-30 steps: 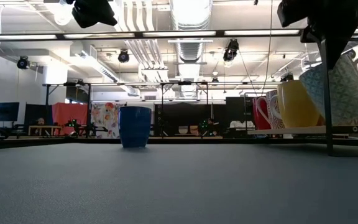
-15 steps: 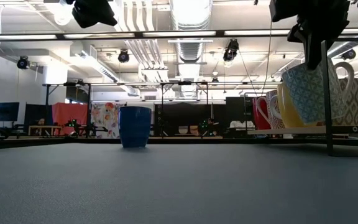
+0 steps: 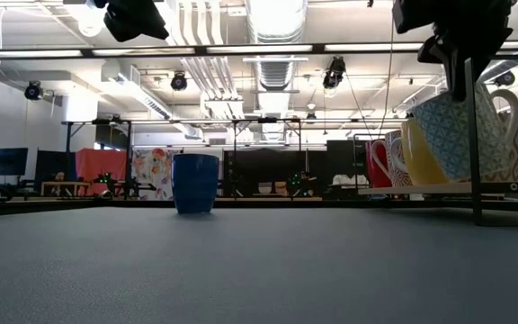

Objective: Place coffee mugs
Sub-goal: Put the gray patterned mug on the shelf

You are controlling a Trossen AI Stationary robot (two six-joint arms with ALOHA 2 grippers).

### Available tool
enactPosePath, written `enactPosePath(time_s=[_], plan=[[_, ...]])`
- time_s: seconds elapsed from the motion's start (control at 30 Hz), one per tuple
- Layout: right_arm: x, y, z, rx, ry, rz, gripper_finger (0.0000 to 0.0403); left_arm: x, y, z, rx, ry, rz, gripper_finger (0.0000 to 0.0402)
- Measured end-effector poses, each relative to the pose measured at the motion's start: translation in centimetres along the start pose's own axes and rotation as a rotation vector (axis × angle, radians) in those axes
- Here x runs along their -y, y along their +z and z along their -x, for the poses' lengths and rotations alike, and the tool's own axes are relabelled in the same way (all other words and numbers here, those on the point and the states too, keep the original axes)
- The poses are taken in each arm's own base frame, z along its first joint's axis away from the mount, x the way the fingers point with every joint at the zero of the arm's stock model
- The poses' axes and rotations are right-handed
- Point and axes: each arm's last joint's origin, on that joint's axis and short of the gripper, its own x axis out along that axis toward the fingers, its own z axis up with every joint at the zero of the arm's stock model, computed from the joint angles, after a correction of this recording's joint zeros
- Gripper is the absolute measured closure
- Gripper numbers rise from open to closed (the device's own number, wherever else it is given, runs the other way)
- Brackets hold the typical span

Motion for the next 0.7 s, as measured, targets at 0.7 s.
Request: enactPosePath(time_s=[0.7], plan=[[0.04,0.24,0.76,0.020,-0.007,0.045,0.0302,-0.01,0.00,0.00,0.000,0.000,-0.001,0.0299]])
